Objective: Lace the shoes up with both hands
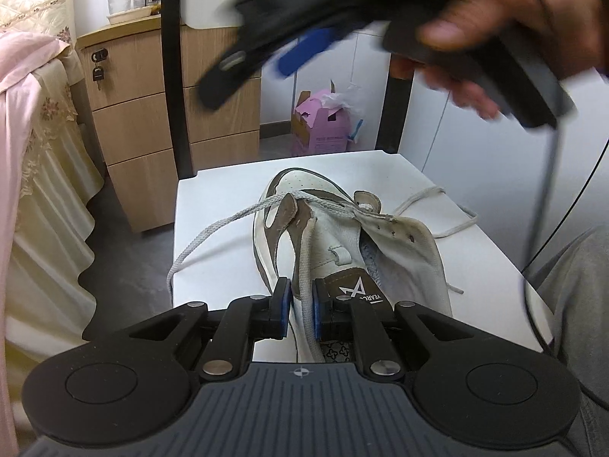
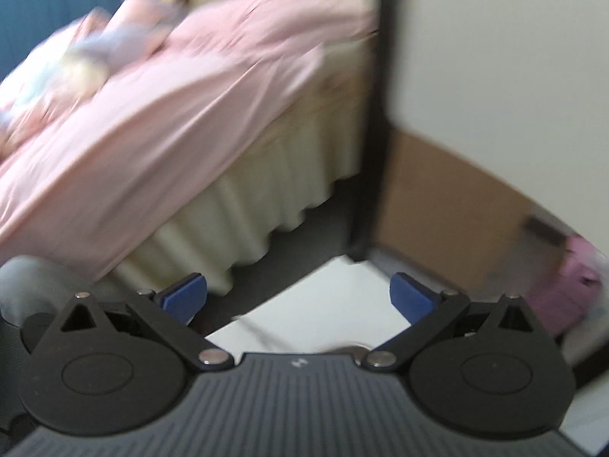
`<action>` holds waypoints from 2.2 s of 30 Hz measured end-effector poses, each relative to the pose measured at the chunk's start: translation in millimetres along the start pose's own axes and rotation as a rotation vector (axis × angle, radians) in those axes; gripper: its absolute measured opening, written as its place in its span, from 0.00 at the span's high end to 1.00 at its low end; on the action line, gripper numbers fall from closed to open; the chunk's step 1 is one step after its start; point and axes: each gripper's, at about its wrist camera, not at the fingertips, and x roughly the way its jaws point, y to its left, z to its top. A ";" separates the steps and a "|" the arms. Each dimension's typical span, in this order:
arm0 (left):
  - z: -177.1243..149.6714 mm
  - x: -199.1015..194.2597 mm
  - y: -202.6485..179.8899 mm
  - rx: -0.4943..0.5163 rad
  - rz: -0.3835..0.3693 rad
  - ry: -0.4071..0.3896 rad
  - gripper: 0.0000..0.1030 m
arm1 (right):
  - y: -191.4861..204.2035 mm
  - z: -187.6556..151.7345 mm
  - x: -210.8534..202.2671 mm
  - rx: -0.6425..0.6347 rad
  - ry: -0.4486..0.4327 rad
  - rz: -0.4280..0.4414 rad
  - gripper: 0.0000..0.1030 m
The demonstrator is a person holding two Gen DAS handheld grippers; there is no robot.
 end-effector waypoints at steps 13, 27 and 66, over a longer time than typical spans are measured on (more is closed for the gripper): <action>1.1 2.1 -4.5 0.024 0.012 0.002 0.87 | 30.4 -3.9 108.0 -0.134 0.444 0.036 0.95; -0.2 9.2 -8.7 0.035 0.050 0.026 0.87 | -3.2 -21.9 -71.8 0.108 0.074 -0.041 0.96; 2.9 11.3 -8.6 0.054 0.007 0.054 0.87 | -12.6 4.6 55.5 -0.097 0.216 -0.008 0.41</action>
